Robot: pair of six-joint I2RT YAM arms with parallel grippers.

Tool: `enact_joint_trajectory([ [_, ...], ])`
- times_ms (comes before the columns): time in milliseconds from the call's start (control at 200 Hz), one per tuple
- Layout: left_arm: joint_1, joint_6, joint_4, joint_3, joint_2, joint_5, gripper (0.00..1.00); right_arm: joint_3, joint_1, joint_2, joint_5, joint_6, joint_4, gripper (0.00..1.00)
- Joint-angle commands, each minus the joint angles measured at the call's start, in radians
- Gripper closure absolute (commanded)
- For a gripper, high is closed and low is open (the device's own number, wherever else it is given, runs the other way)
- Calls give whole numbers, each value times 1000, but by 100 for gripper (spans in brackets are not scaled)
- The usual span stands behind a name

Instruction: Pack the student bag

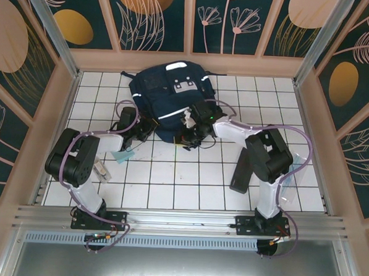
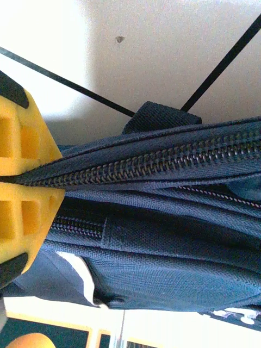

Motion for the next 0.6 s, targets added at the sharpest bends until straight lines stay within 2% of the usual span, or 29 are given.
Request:
enact_joint_trajectory([
  [0,28,123,-112,13,-59,-26,100,21,-70,-35,147,-135,-228,100],
  [45,31,144,-141,20,-68,-22,100,52,-70,-23,209,-179,-277,100],
  [90,34,166,-165,26,-76,-20,100,80,-113,-12,277,-219,-321,100],
  [270,49,236,-240,56,-93,-33,100,148,-161,-1,497,-287,-376,100],
  [450,62,295,-299,101,-83,-40,100,211,-162,37,718,-325,-350,100],
  [530,70,322,-323,124,-75,-37,100,243,-152,68,762,-359,-331,100],
  [595,75,345,-347,142,-66,-40,100,256,-132,80,732,-394,-320,100],
])
